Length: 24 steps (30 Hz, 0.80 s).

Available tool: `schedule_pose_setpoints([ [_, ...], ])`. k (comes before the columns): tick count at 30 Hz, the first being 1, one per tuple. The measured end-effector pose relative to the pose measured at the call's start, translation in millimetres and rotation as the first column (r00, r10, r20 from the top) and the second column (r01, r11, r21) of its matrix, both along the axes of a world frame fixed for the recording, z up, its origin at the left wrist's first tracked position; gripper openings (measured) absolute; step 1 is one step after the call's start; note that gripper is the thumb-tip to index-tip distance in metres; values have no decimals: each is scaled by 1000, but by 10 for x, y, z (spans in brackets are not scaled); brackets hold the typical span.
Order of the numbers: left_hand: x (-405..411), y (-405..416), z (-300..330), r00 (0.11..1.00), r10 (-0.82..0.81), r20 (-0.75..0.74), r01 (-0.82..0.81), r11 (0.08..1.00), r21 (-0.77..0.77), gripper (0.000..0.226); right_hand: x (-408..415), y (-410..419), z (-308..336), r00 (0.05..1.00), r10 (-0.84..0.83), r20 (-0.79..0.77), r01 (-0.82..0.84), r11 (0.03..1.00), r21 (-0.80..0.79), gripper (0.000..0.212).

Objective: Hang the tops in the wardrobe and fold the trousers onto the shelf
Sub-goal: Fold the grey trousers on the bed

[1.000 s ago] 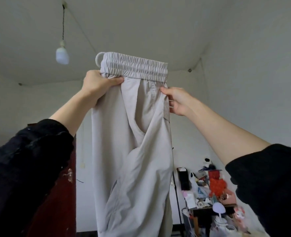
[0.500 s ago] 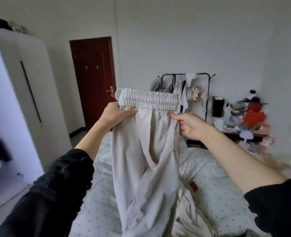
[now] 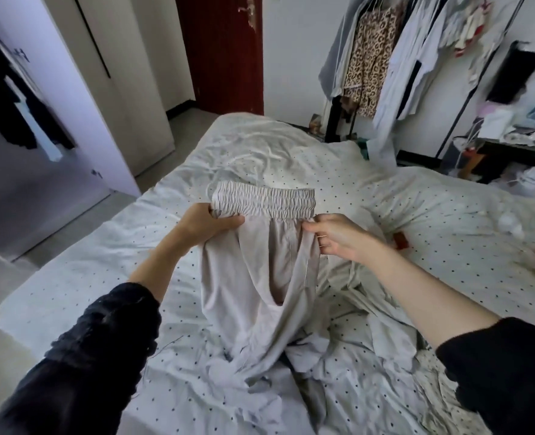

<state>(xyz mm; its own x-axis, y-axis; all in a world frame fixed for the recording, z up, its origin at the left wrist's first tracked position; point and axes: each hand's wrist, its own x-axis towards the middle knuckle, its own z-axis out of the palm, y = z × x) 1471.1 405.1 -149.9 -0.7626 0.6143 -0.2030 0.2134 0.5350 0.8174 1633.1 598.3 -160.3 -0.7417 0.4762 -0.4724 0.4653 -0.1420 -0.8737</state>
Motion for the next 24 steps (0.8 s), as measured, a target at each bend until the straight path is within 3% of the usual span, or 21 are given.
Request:
schedule_pose_setpoints([
  [5,-767,133,-499,988,151,-14,-151,988,21,44,-849,118,-266,999,4,54,-6,999,44,25],
  [9,-1698,619,-597,960,273,-58,-269,961,64,68,-1866,455,-364,985,-146,-86,156,981,119,14],
  [12,-2211,884,-887,966,253,-54,-249,966,75,91,-2382,566,-607,977,-207,-56,215,933,290,44],
  [15,-2152,777,-1505,972,229,-54,-233,971,-63,84,-2309,395,-1149,985,-134,107,88,932,351,49],
  [20,-1430,171,-2642,947,268,179,-211,935,-284,72,-1394,41,-2350,917,-50,396,-59,964,259,44],
  [24,-849,-152,-3152,913,240,331,-132,939,-318,81,-549,-185,-2973,836,-67,545,-149,928,342,42],
])
